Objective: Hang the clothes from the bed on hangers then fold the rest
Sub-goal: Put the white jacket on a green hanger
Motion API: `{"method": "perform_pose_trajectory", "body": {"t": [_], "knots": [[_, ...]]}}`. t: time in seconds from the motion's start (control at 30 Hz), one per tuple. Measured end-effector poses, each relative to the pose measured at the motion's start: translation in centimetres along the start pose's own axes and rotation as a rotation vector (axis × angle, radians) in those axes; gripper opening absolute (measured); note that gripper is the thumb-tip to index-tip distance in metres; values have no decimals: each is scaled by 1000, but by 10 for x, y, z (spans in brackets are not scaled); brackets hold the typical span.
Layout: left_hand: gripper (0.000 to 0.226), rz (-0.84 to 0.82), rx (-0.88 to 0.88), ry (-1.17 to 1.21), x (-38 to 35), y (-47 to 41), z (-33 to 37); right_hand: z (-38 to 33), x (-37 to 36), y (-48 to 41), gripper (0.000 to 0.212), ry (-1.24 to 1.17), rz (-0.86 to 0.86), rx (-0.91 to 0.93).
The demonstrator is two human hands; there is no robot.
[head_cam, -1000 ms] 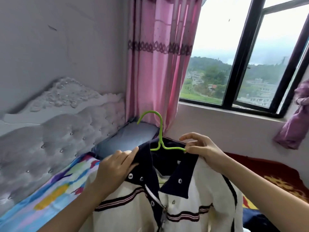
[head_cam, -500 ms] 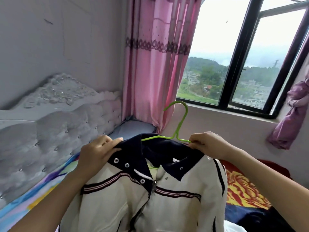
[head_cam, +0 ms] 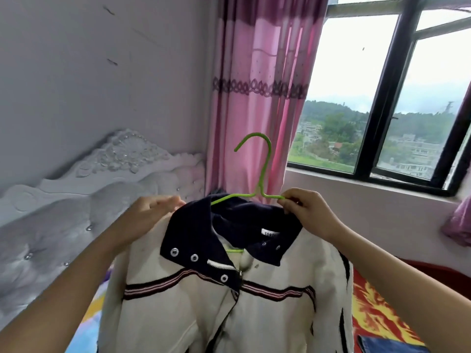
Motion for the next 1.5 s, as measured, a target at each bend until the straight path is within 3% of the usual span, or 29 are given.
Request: {"method": "perform_pose_trajectory", "body": {"t": [0.07,0.13,0.27,0.4,0.47,0.53,0.6,0.7,0.8,0.93,1.03,1.1,1.2,1.33,1.4,1.5], "knots": [[54,-21,82,0,-1,-14,7,-10,-4,-2,23,-53,18,31],[59,-43,98,-90,-12,-28,22,-22,-5,-4,21,-42,-6,89],[59,-259,118,-314,-40,-44,35,-34,-7,-2,17,1,-38,170],[31,-399,181,-473,-67,-49,43,-34,-5,6,15,24,-26,186],[30,-472,174,-598,-82,-50,39,-30,-2,11,13,25,-23,181],[21,-426,71,-794,-90,-50,38,-25,1,15,11,39,-23,181],[14,-268,-107,-964,-90,-46,44,-16,6,19,9,67,-34,174],[22,-15,-349,-1143,-74,-32,42,4,18,31,6,182,-79,204],[28,12,-293,-1262,-57,-17,19,18,23,44,9,302,-123,250],[23,-10,-264,-1138,-63,-5,22,15,9,39,10,324,-116,206],[17,3,-264,-695,-60,3,33,14,5,32,10,209,-47,138],[31,-30,-326,-499,-67,14,44,13,6,28,13,130,11,100],[61,-119,-279,-455,-99,16,51,3,7,21,14,71,51,98],[25,85,-298,-381,-117,-3,61,-2,6,15,10,73,-14,135],[21,128,-334,-320,-120,-10,59,5,12,13,8,81,-111,102],[18,158,-410,-344,-127,-11,55,30,32,14,20,-14,-212,-102]]}}
Point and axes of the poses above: each hand's wrist, its own y-axis away from the middle knuckle, its own x-axis out of the back of the hand, z = x × y, the point moved 5 cm from there along -y, towards the middle knuckle, and after that the axes turned 9 degrees about y, right-handed, at the moved point
